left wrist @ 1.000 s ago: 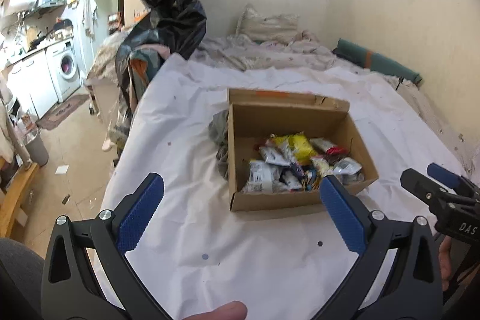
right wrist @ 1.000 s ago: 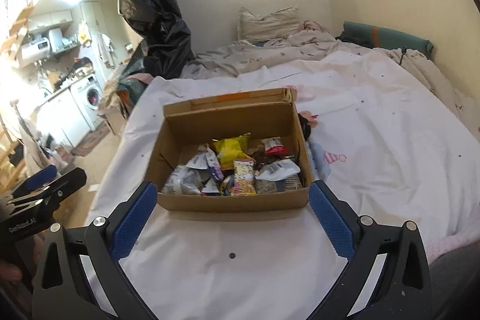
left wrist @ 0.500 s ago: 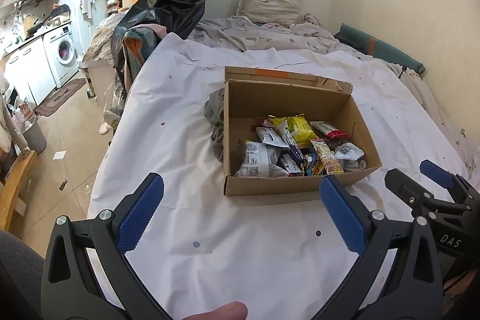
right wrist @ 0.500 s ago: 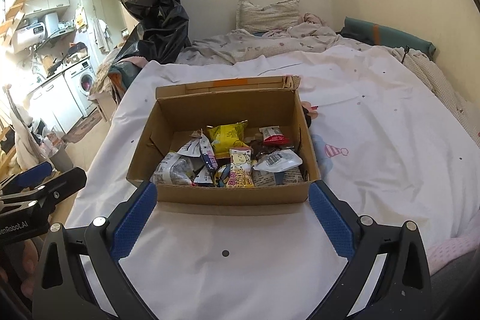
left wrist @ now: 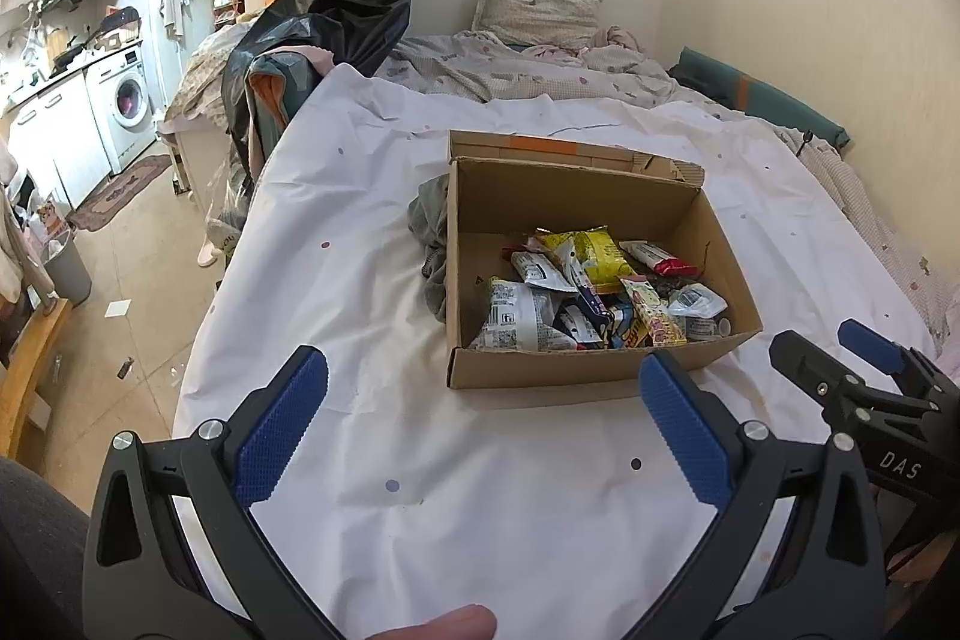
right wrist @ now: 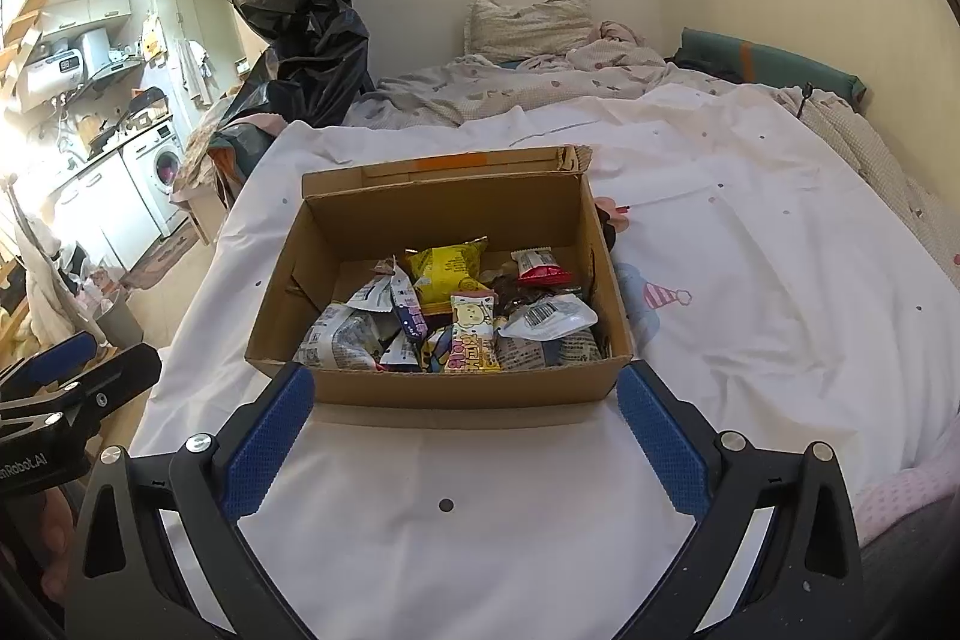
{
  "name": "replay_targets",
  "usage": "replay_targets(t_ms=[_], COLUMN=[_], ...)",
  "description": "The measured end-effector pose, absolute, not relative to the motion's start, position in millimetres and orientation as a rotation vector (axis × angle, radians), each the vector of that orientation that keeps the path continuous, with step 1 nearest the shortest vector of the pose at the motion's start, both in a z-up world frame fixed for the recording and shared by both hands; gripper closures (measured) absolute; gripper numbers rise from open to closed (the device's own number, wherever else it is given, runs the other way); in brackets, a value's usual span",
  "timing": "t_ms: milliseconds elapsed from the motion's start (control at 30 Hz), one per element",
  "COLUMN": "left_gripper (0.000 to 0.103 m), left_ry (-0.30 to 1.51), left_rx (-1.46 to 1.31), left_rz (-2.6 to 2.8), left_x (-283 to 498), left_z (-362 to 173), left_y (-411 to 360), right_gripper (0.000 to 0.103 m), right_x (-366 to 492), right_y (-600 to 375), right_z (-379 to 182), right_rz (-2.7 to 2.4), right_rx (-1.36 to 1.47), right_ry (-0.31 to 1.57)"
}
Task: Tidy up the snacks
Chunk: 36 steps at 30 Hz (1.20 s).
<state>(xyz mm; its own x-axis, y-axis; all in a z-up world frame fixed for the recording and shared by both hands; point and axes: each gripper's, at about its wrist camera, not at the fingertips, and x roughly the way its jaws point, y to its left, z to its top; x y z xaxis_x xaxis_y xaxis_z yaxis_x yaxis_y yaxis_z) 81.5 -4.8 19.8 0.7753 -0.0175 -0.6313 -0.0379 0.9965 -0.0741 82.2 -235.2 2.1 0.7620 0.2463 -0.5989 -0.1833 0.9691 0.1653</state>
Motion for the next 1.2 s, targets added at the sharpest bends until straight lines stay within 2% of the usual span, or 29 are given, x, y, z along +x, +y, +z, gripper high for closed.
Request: replay_targets(t_ms=[1200], left_gripper=[0.000], left_ry=[0.695], left_rx=[-0.095], left_rz=[0.028], left_x=[83.0], left_z=[14.5], left_y=[-0.8], right_gripper=[0.000], right_x=[82.9], right_y=[-244.0], right_z=[5.1], right_rz=[0.201], right_rx=[0.131], right_ry=[0.660])
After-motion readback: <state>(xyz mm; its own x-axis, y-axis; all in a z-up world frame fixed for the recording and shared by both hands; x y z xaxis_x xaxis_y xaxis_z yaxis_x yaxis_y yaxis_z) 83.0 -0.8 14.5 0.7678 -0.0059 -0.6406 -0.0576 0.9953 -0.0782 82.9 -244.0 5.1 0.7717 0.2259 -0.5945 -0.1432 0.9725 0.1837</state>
